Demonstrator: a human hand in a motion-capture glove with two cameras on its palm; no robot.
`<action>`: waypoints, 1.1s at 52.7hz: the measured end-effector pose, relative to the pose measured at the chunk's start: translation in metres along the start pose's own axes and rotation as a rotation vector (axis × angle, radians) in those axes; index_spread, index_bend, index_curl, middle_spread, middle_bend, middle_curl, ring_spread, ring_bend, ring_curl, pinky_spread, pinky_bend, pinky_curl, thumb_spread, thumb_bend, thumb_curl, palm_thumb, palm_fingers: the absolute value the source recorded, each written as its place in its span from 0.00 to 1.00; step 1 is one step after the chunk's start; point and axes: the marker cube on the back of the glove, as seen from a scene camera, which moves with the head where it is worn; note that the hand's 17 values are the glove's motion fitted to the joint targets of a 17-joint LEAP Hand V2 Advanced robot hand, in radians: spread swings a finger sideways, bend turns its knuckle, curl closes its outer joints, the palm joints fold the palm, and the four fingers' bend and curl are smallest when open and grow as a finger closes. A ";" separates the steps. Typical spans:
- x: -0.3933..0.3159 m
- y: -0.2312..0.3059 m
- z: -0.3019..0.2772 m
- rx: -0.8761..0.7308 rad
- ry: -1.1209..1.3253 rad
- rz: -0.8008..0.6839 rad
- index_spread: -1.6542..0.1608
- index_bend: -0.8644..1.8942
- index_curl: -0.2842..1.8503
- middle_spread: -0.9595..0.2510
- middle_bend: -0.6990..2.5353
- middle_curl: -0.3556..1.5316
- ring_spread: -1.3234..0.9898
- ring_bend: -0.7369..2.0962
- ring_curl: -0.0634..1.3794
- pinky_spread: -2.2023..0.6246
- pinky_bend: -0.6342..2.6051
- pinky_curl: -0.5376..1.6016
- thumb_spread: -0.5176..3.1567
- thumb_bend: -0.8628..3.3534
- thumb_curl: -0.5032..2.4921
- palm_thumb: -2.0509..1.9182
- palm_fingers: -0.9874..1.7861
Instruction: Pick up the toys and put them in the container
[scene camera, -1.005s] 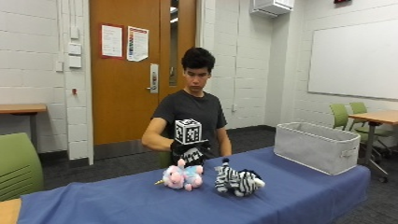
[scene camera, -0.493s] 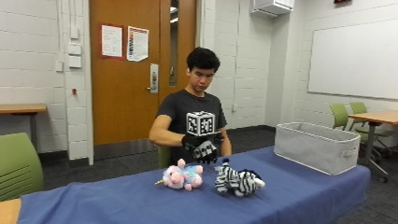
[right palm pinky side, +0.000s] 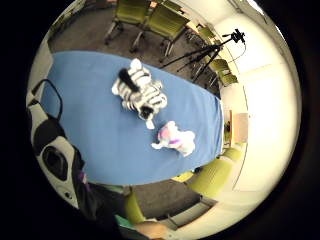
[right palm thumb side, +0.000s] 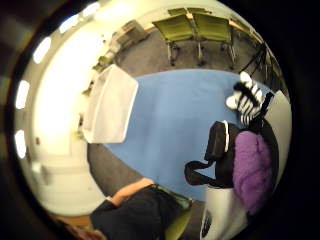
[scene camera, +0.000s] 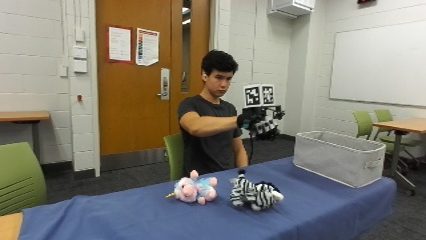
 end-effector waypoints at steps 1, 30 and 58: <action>-0.011 -0.006 -0.007 0.008 0.000 -0.007 0.74 0.50 0.55 0.56 0.56 0.53 0.42 0.70 0.43 0.61 0.44 0.44 0.44 0.21 0.38 0.65 0.85; -0.283 -0.115 -0.061 0.114 -0.082 -0.590 0.78 0.60 0.56 0.61 0.61 0.54 0.43 0.74 0.42 0.61 0.45 0.45 0.59 0.24 0.29 0.61 0.83; -0.308 -0.122 -0.027 -0.118 -0.135 -0.442 0.77 0.38 0.47 0.66 0.43 0.44 0.44 0.57 0.33 0.66 0.53 0.48 0.46 0.18 0.23 0.47 0.27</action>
